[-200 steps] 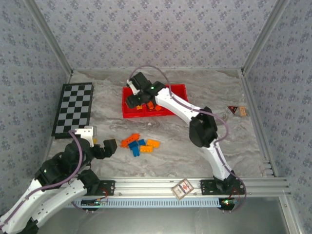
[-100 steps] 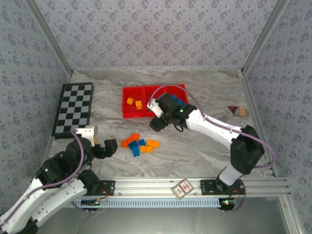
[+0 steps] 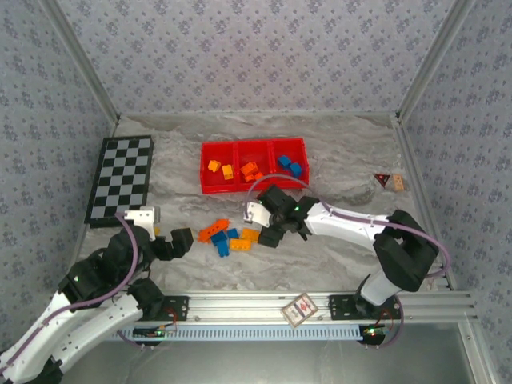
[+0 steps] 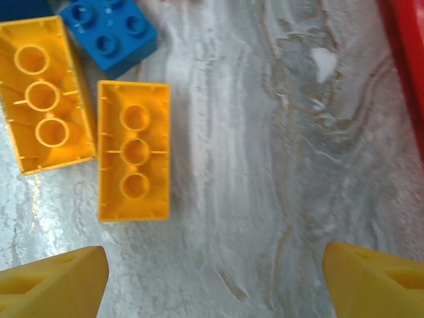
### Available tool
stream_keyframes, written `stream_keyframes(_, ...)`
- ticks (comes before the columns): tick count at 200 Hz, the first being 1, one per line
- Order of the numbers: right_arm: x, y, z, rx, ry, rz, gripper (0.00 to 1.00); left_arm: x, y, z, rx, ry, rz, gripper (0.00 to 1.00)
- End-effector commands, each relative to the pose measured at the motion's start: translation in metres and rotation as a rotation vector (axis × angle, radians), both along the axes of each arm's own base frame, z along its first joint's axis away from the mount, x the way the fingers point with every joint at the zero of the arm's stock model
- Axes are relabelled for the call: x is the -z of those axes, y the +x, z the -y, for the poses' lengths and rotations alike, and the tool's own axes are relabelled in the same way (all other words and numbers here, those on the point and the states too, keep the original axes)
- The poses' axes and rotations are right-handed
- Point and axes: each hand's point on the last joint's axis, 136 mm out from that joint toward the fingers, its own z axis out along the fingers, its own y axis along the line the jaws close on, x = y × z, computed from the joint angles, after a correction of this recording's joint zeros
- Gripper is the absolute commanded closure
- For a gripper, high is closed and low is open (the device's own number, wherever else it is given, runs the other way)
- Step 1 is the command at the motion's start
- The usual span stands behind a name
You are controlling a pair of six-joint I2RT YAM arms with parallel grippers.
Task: Sort the legos into containers by color
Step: Move the lego to the center of the table.
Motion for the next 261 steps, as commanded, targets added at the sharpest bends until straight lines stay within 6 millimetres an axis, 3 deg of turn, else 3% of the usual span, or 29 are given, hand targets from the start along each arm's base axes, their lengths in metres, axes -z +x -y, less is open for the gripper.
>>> stream_keyframes(1, 0.019, -0.010, 0.001, -0.038, -0.040, -0.007, 0.13, 0.001, -0.002, -0.001, 0.000, 0.005, -0.003, 0.00)
stream_keyframes(66, 0.027, -0.022, -0.006, -0.050, -0.030, -0.047, 0.13, -0.003, -0.002, -0.004, -0.006, -0.009, 0.023, 0.00)
stream_keyframes(144, 0.036, -0.009, -0.015, -0.081, -0.018, -0.043, 0.14, -0.001, -0.001, -0.004, -0.011, 0.003, 0.014, 0.00)
stream_keyframes(192, 0.035, 0.001, -0.031, -0.087, 0.006, -0.053, 0.15, -0.001, -0.001, -0.004, -0.009, 0.005, 0.013, 0.00)
stream_keyframes(246, 0.036, 0.009, -0.034, -0.062, 0.014, -0.086, 0.23, -0.003, -0.002, -0.005, -0.011, 0.000, 0.019, 0.00)
stream_keyframes(261, 0.034, 0.009, -0.036, -0.041, 0.035, -0.124, 0.30, -0.002, -0.002, -0.005, -0.011, 0.000, 0.019, 0.00)
